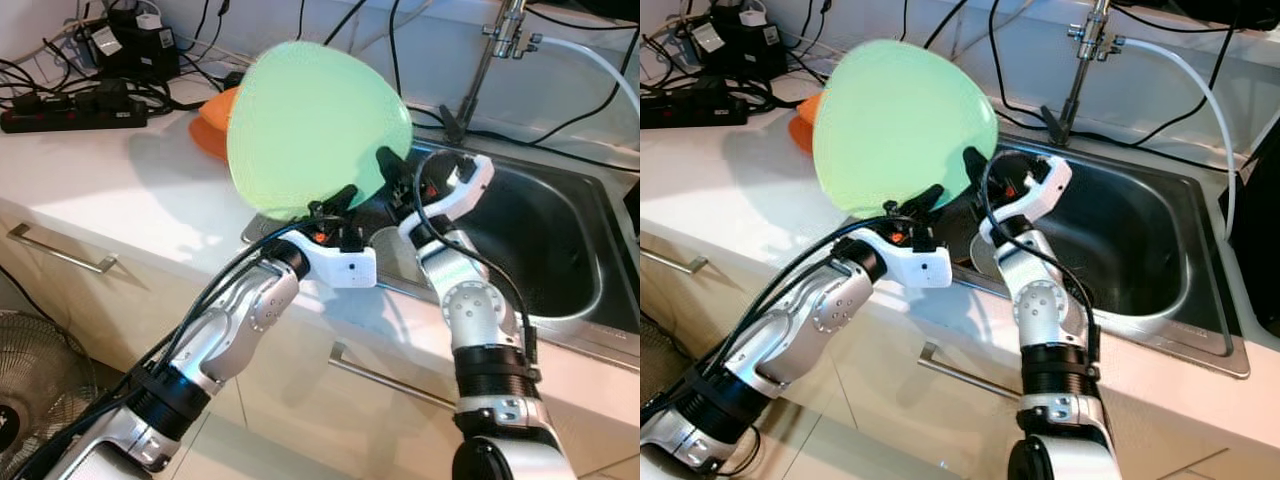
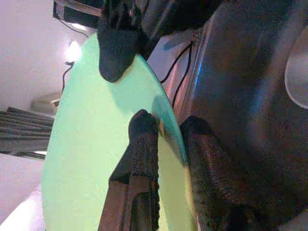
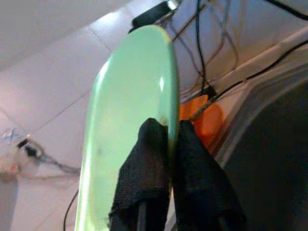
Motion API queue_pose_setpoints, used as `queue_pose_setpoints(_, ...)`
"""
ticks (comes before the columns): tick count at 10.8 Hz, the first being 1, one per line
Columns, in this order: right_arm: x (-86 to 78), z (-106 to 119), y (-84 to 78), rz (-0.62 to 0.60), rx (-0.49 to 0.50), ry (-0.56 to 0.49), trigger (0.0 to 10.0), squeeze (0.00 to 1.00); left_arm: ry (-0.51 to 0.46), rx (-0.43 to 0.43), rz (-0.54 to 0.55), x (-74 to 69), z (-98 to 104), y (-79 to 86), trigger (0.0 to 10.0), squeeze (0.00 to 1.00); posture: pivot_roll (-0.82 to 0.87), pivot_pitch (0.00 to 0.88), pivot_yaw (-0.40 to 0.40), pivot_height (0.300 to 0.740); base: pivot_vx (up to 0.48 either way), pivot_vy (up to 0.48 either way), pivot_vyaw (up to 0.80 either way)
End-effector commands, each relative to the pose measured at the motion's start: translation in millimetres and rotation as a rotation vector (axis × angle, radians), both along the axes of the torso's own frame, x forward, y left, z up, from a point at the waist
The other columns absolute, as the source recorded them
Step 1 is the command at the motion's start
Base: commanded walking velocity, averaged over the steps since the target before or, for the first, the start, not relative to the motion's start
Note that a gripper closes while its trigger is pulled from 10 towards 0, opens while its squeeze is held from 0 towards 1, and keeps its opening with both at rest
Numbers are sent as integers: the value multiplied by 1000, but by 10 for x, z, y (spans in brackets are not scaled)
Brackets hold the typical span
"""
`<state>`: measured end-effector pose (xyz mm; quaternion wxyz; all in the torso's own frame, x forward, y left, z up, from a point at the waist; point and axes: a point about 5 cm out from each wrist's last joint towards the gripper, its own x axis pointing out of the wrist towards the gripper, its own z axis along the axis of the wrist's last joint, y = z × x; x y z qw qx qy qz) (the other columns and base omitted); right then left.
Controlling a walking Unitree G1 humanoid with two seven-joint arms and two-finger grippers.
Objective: Kitchen organization
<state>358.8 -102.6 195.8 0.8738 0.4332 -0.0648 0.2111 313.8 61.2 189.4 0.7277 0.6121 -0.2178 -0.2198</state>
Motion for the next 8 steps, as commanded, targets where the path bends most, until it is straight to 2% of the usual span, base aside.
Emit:
queue_pose_setpoints(1, 37, 30, -164, -85, 51, 5, 0, 0, -44, -26, -23, -15, 129, -22, 10000, 1000, 257, 0, -53, 740, 0, 0, 0)
queue_pose_setpoints(4, 74, 63, -300, -158, 108, 12, 0, 0, -43, -34, -28, -17, 131, -31, 10000, 1000, 254, 0, -54, 740, 0, 0, 0)
queue_pose_setpoints(5, 86, 59, -338, -186, 111, 16, 0, 0, -42, -36, -29, -16, 128, -33, 10000, 294, 255, 0, -55, 740, 0, 0, 0)
queue_pose_setpoints(6, 104, 78, -440, -247, 134, 12, 0, 0, -42, -40, -25, -17, 132, -27, 10000, 0, 256, 0, -54, 740, 0, 0, 0)
queue_pose_setpoints(8, 112, 84, -629, -340, 203, 7, 0, 0, -37, -46, -22, -14, 125, -17, 10000, 0, 254, 0, -54, 740, 0, 0, 0)
